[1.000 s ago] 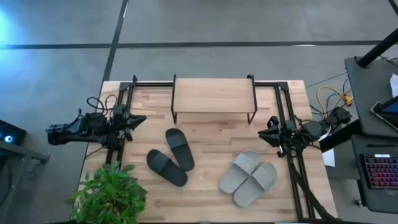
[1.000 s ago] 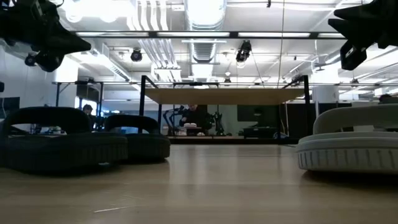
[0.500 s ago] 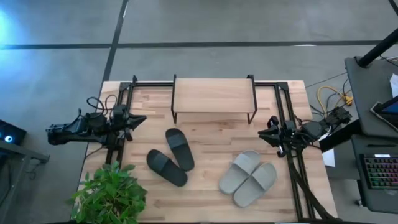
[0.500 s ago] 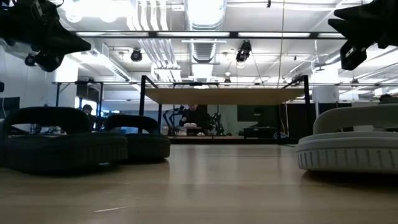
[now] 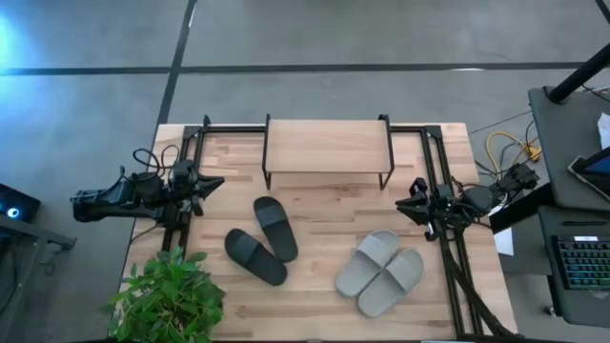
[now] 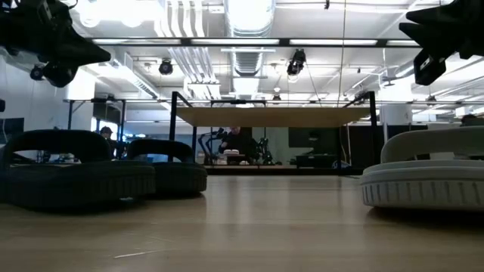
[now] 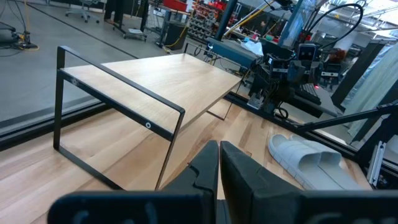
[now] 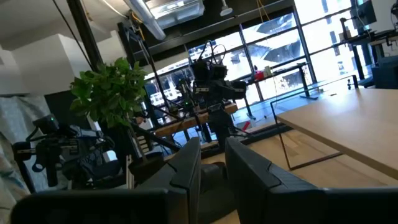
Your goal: Pick and place slides into the shelf
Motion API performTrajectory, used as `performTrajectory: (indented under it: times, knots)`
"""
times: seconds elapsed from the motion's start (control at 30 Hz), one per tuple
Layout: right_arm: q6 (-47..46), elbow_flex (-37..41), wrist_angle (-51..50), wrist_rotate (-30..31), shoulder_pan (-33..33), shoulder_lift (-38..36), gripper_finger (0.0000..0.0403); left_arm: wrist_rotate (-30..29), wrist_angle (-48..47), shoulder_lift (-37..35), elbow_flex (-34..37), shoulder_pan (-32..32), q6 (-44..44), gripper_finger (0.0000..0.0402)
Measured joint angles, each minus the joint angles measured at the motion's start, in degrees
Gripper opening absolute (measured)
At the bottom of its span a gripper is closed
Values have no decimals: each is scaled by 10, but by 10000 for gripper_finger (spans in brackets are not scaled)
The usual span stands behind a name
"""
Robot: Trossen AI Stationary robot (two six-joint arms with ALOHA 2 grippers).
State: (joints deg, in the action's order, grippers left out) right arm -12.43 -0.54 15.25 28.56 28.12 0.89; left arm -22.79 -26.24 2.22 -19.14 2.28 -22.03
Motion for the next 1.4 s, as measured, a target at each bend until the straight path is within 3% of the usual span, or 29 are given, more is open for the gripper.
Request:
performTrajectory:
  times: [0.37, 0.43, 0.6, 0.7, 0.83, 1.13, 1.3, 1.4]
  knots:
    - [-20, 0, 7, 8, 0, 0, 68, 0, 0, 0, 0, 0, 0, 2]
    - [-88, 0, 20, 19, 0, 0, 68, 0, 0, 0, 0, 0, 0, 2]
    - [-361, 0, 31, 47, 0, 0, 68, 0, 0, 0, 0, 0, 0, 2]
    - [-416, 0, 32, 74, 0, 1, 68, 0, 0, 0, 0, 0, 0, 2]
    - [-400, 0, 69, 94, 0, 1, 68, 0, 0, 0, 0, 0, 0, 2]
    - [-225, 0, 269, 197, 0, 32, 68, 0, 27, 0, 0, 0, -5, 2]
    - [-228, -11, 314, 202, -2, 88, 68, 11, 134, 0, 0, 0, -148, 2]
    - [-247, -48, 313, 202, -4, 159, 68, -5, 182, -1, 0, 0, -157, 2]
